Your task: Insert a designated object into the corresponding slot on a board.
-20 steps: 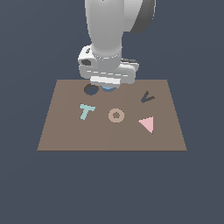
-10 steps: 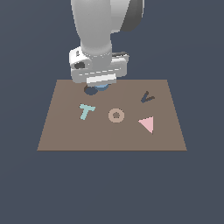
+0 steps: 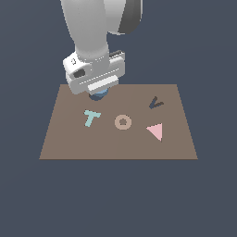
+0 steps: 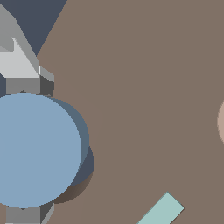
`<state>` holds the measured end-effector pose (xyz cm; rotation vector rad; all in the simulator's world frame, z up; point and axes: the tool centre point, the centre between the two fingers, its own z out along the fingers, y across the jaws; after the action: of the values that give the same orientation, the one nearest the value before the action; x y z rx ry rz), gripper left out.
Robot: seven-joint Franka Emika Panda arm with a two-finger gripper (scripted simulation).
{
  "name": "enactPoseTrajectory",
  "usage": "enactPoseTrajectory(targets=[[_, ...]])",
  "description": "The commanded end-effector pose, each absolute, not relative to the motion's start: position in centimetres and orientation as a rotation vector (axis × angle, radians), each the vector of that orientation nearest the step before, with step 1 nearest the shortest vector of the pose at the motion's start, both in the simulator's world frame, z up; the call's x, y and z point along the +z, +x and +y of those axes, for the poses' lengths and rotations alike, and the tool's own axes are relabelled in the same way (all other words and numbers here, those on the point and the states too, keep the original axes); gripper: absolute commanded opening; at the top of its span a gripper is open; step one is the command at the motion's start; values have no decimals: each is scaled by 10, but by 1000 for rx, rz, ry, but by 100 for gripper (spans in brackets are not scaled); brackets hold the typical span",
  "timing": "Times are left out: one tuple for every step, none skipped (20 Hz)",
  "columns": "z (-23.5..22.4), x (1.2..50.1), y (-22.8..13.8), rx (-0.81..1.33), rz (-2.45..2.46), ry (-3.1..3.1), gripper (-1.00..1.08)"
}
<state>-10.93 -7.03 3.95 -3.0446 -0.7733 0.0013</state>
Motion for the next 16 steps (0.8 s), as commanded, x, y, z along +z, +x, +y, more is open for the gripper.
enactPoseTrajectory(targets=[[-75,40,-107,1,-867,-3019,-100],[-77,40,-106,1,-898,-3010,-100],[-78,40,-106,1,-927,-3002,-100],[-79,40,-105,1,-954,-2993,-100],[-81,40,-104,1,-980,-2985,-100],[-82,40,-104,1,-1003,-2977,-100],[-83,41,-103,1,-1025,-2969,-100],[-84,41,-102,1,-1044,-2963,-100],[-85,41,-102,1,-1062,-2956,-100],[-85,41,-101,1,-1078,-2951,-100],[-86,41,-101,1,-1092,-2945,-100],[-87,41,-100,1,-1104,-2941,-100],[-87,41,-100,1,-1114,-2937,-100],[-87,41,-99,1,-1122,-2934,-100],[-88,41,-99,1,-1128,-2932,-100],[-88,41,-99,2,-1132,-2930,-100]])
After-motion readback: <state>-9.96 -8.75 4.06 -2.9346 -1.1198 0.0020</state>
